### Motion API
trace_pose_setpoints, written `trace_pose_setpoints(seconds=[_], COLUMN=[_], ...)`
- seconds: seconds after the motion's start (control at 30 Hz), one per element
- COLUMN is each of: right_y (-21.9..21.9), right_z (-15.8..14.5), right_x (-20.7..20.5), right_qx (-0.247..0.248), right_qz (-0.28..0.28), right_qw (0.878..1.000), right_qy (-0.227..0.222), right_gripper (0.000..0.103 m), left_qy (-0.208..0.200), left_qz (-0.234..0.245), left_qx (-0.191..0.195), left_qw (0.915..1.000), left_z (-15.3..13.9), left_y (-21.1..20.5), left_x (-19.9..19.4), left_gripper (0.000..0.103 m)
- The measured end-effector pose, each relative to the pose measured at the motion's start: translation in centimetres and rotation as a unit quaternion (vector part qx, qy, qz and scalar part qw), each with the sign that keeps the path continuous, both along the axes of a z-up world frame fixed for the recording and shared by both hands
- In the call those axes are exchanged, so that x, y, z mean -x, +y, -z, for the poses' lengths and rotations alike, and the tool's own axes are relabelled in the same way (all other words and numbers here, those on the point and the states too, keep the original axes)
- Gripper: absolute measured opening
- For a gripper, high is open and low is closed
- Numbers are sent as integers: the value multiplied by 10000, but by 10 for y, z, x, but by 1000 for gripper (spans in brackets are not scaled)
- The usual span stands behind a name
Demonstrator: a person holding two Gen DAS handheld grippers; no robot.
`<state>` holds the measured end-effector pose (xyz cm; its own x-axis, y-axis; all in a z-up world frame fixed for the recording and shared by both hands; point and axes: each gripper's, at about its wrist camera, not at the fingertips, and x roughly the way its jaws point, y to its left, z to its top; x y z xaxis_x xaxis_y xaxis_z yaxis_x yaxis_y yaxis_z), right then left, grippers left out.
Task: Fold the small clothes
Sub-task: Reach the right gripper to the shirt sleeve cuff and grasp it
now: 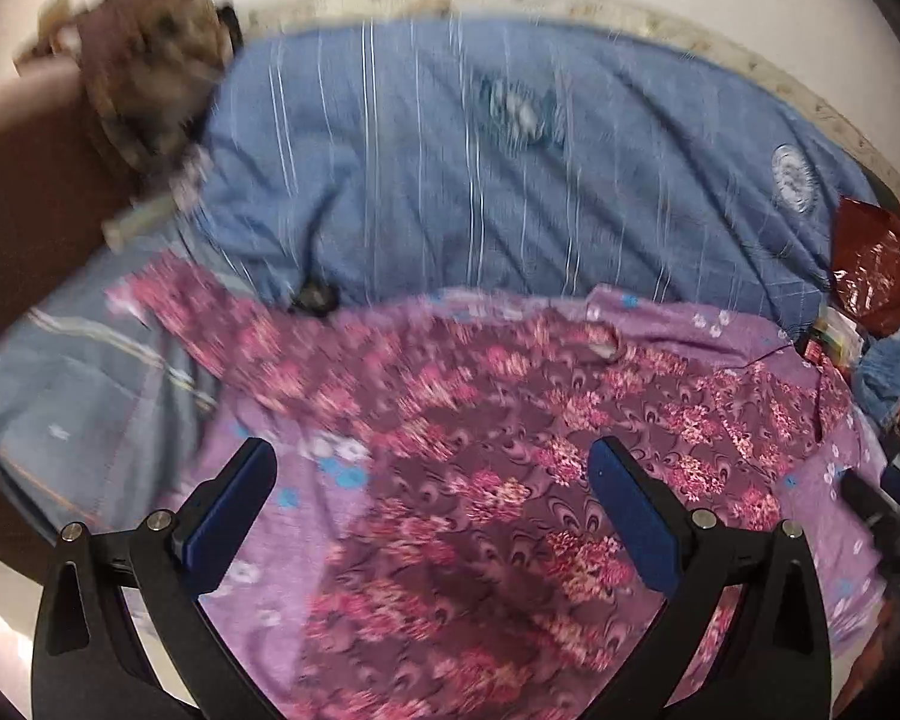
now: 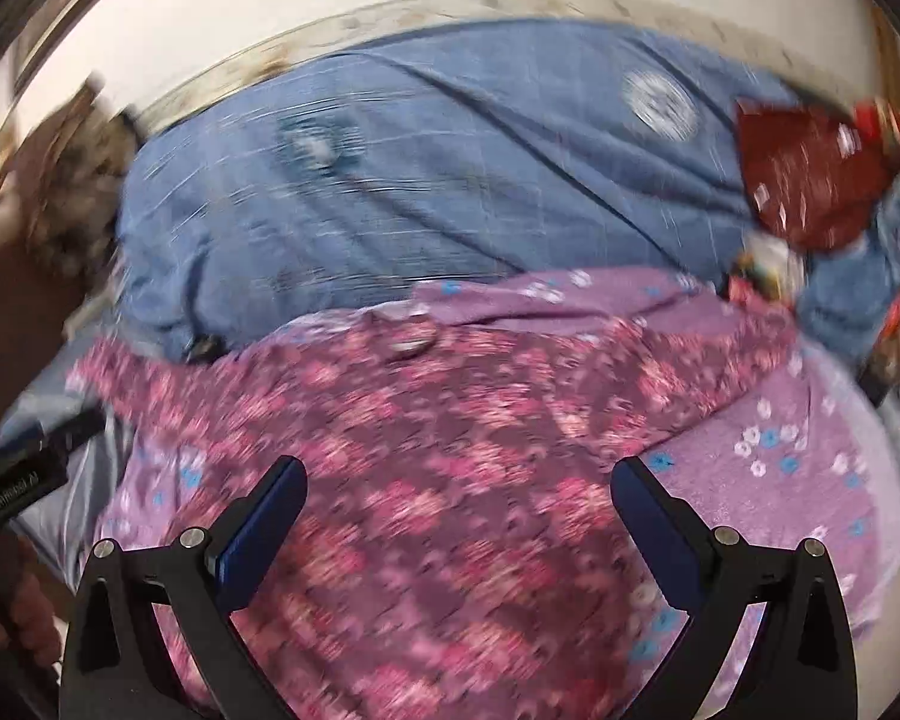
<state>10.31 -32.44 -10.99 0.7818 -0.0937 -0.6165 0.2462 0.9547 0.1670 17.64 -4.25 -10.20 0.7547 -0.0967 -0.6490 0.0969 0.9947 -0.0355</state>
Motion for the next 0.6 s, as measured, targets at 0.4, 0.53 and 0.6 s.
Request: trace_pose_setpoints(seconds=[0.4,0.53,0.6], right_y=[-340,-369,-378], right_z=[135,147,150], right_x=[-35,-69,-86], right_qx=[-3464,-3402,-3354], right_qz=[2370,2652,2832], right_qw=[9071,9019,8984], right_qy=[-316,-238,-127], right_gripper=[78,76,76], left_qy=[210,94,107], left_qz=[-968,-1005,-997], left_qx=[-34,-195,-308], left_qw=[9951,9947,9945], left_z=[89,101,105], left_y=[-23,-29,-32], left_x=[-110,-126,-133], left_gripper=[103,103,103])
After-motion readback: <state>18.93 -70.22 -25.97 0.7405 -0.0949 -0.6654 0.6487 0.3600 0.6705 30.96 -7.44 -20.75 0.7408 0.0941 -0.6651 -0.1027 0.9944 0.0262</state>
